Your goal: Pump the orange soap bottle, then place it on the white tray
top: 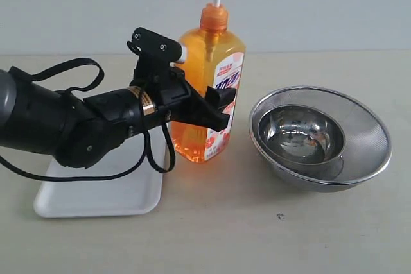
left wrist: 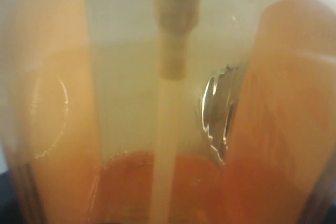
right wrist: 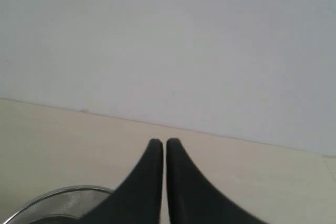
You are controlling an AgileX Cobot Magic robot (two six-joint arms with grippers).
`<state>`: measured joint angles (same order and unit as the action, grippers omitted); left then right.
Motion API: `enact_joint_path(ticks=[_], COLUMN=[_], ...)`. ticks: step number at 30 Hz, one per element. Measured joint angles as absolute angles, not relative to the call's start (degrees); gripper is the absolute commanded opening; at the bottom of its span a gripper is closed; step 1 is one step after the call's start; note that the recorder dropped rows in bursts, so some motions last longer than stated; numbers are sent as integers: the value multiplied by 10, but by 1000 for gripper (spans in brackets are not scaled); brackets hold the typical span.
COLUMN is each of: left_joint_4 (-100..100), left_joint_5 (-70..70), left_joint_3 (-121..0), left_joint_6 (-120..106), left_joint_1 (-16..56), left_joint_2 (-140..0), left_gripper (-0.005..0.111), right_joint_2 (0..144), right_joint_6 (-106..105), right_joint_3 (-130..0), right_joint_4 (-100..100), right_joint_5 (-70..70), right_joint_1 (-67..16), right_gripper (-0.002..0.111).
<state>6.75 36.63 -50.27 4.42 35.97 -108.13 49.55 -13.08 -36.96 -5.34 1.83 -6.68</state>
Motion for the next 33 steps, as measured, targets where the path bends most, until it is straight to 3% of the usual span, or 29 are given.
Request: enact_joint_path(ticks=[13,33], left_joint_4=[-98,-116], left_joint_5=[360,319], left_joint_3=[-504,-553], left_joint_6=[-86,-185], left_joint_1=[394,411], left_joint_2=[-1081,-1108], left_gripper=[5,5], right_joint_2=[571,716], right_joint_6=[-213,-355], right_joint_3=[-478,-672], right_joint_4=[-53,-65], right_joint_5=[110,199], right_joint_1=[-67,-107], right_gripper=[0,0])
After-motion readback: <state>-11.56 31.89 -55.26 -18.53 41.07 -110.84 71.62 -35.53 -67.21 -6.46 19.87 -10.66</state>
